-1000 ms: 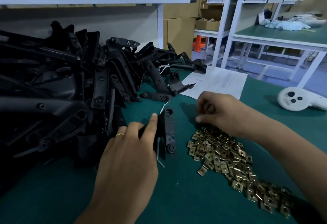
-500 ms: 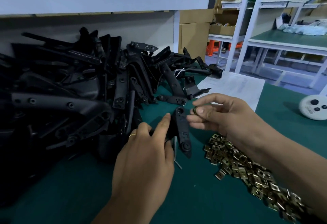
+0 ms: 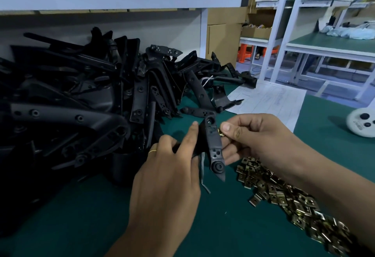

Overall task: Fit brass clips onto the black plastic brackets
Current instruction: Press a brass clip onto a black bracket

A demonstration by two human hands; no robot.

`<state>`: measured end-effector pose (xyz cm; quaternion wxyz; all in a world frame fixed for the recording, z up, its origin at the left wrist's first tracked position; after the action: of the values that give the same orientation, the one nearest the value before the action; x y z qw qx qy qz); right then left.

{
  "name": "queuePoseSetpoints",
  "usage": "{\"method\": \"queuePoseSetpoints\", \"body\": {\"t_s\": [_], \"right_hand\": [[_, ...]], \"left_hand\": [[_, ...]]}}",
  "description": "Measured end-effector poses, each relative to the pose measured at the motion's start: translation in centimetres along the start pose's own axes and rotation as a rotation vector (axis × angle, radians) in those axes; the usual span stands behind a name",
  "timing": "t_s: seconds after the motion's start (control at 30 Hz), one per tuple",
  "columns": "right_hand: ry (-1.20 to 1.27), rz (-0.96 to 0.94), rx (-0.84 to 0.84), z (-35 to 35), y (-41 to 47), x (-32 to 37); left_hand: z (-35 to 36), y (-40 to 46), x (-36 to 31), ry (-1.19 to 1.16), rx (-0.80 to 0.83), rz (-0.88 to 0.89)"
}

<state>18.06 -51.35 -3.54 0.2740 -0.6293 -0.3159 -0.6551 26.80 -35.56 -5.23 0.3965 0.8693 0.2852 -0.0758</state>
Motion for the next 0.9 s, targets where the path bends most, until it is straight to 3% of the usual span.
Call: {"method": "queuePoseSetpoints", "body": {"t_s": [0.6,0.9], "right_hand": [[0.0,-0.04,0.075,-0.9,0.3,0.8],[0.013,-0.079,0.027,-0.6,0.2,0.4]], "left_hand": [[0.0,0.0,-0.4,-0.021,0.006,0.056],[0.3,-0.1,-0.2,-0.023,0.018,0.079]]}}
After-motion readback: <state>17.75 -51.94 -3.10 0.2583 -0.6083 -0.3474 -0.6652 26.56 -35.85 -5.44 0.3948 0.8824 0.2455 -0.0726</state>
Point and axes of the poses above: each hand's wrist, its own y-axis towards the middle knuckle, its own z-axis out of the palm, x = y × z, the point moved 6 cm from there along y, towards the middle knuckle, and after that the axes turned 14 degrees about -x, right-handed, at the moved point
